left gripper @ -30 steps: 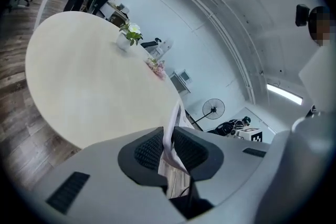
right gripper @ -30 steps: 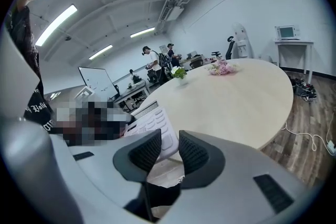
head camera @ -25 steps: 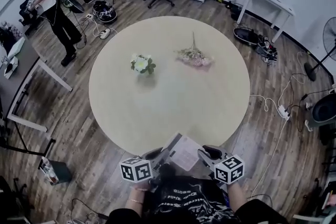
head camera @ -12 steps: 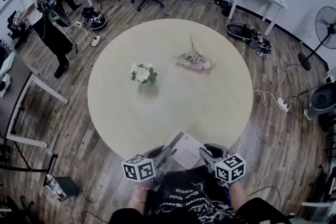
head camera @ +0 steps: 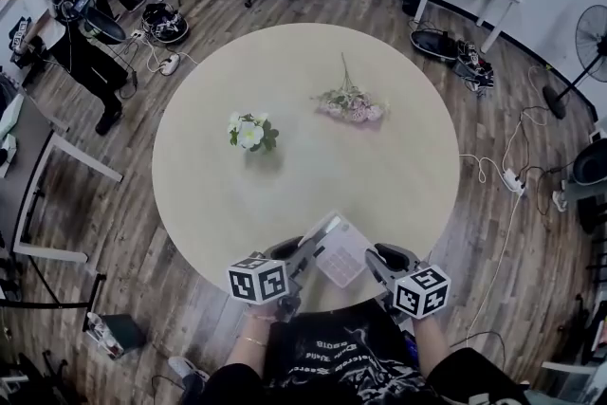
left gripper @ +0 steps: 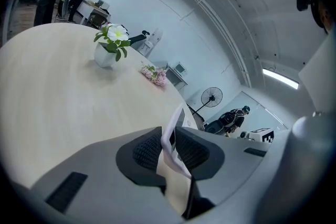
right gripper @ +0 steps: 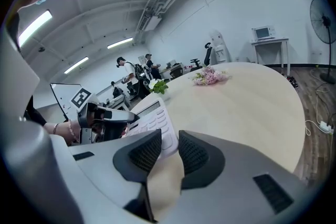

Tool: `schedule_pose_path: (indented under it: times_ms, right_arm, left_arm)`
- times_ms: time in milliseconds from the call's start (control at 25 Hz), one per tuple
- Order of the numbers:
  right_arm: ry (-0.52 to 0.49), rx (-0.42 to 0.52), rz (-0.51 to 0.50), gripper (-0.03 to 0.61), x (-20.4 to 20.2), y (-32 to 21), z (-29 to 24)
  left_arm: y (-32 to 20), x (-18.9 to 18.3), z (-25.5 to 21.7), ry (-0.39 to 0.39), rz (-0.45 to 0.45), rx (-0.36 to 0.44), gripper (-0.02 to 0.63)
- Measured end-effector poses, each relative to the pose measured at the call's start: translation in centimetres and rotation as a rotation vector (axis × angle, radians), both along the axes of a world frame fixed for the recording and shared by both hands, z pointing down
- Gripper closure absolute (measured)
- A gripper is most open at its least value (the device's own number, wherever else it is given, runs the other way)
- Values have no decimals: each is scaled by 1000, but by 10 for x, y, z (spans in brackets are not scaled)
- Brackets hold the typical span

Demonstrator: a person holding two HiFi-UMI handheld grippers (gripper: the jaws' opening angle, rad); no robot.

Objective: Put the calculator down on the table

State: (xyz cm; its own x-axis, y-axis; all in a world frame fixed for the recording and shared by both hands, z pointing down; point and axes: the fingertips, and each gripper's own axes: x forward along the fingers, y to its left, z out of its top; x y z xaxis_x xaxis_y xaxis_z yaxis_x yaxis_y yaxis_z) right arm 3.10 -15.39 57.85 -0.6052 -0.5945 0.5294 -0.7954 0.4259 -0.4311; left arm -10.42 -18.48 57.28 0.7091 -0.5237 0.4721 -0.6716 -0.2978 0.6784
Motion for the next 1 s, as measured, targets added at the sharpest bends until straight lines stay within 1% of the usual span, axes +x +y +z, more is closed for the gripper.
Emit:
schedule_pose_path:
  times_ms: [160,280,440,720,1000]
  right_arm:
    - [10,15,6,466,15,-34,-4]
    - [24,29,-15,466,23,-68,-7]
    - [44,29,-73,465,27,-115,-7]
    - [51,23,-166,465,10,-183,5]
    - [70,-7,-259,462,-6,-236,28]
  left_arm:
    - [-34,14,-1,5,-7,-2,523]
    - [-62,21,-1,5,-48,-1,518]
    - [-99,24,-1,-22,-112,-1,514]
    - [-151,5,13,-57,-233,-9,508]
    - [-182,-10,40,-69,-360,-47,506]
